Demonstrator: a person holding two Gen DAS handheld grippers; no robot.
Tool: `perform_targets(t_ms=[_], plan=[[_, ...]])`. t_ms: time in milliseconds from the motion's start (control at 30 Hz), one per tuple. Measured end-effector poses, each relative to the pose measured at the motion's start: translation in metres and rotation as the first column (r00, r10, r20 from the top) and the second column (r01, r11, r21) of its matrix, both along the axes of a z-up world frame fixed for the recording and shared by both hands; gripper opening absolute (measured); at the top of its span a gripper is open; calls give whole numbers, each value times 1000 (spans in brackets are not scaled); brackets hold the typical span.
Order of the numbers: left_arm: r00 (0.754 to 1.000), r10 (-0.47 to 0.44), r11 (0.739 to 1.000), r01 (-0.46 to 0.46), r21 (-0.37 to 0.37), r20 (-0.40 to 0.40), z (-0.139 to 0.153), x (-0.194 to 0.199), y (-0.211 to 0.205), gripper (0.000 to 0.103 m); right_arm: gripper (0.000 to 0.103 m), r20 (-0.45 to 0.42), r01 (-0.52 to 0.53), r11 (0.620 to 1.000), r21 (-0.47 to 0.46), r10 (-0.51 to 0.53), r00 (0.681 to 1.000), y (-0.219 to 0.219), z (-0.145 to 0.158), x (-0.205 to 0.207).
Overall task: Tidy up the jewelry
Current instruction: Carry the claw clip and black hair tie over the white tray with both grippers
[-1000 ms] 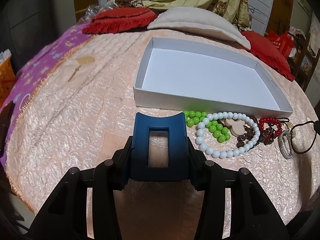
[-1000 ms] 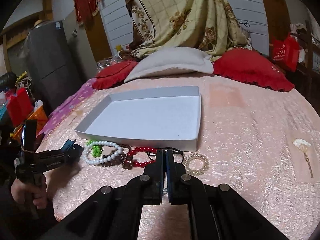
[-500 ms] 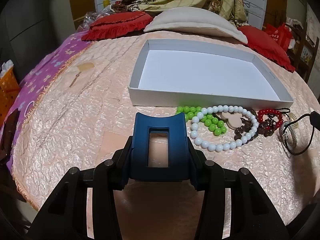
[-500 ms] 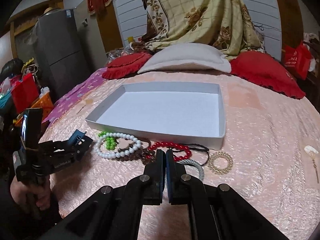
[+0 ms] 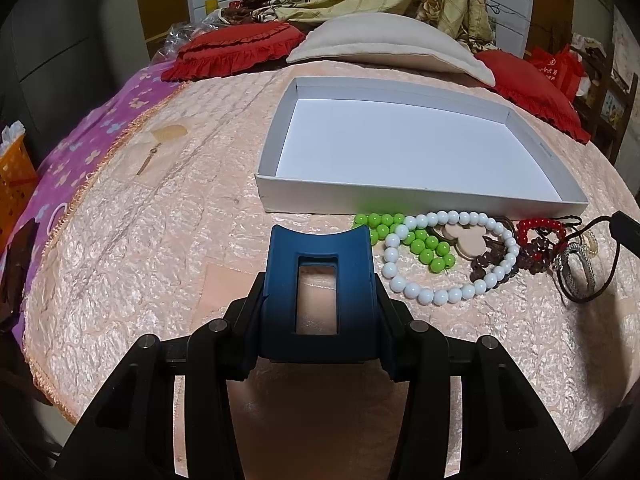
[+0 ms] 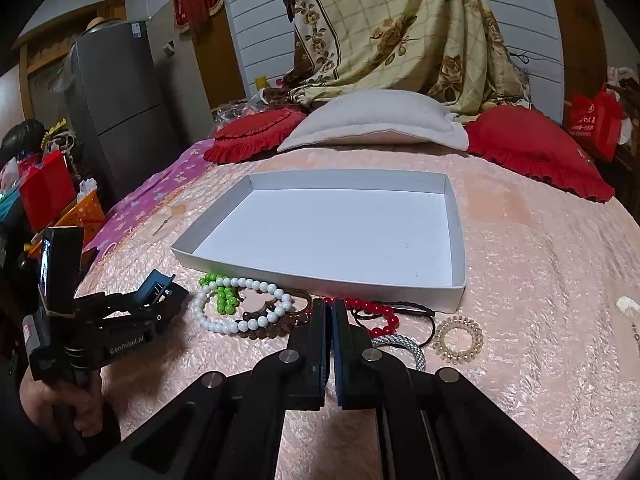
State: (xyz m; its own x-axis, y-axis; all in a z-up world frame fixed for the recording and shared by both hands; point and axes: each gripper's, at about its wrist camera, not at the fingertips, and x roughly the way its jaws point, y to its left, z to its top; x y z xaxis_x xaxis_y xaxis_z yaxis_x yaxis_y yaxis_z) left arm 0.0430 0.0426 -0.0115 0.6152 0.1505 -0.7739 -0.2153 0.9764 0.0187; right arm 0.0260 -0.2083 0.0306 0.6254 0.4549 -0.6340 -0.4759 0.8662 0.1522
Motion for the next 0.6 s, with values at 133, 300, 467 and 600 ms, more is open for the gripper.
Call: perform_targets(t_ms=[133, 300, 467, 600], plan=[[1000, 2, 1000, -2, 2, -2, -1, 0, 0, 46, 3, -2, -4, 1000, -7, 4, 1000, 4, -2, 1], [1000, -9, 1000, 9, 11, -3, 1, 1, -5, 46, 3, 5, 3, 1000, -3, -3, 1000, 3, 0, 2], [1000, -6, 1000, 7, -13, 15, 10, -5, 2, 46, 3, 21, 19, 1000, 20, -20, 1000, 0, 8, 4], [999, -3, 999, 5, -40, 48, 25, -7, 10, 46, 3, 29, 19, 999, 35, -20, 999, 0, 11, 2]])
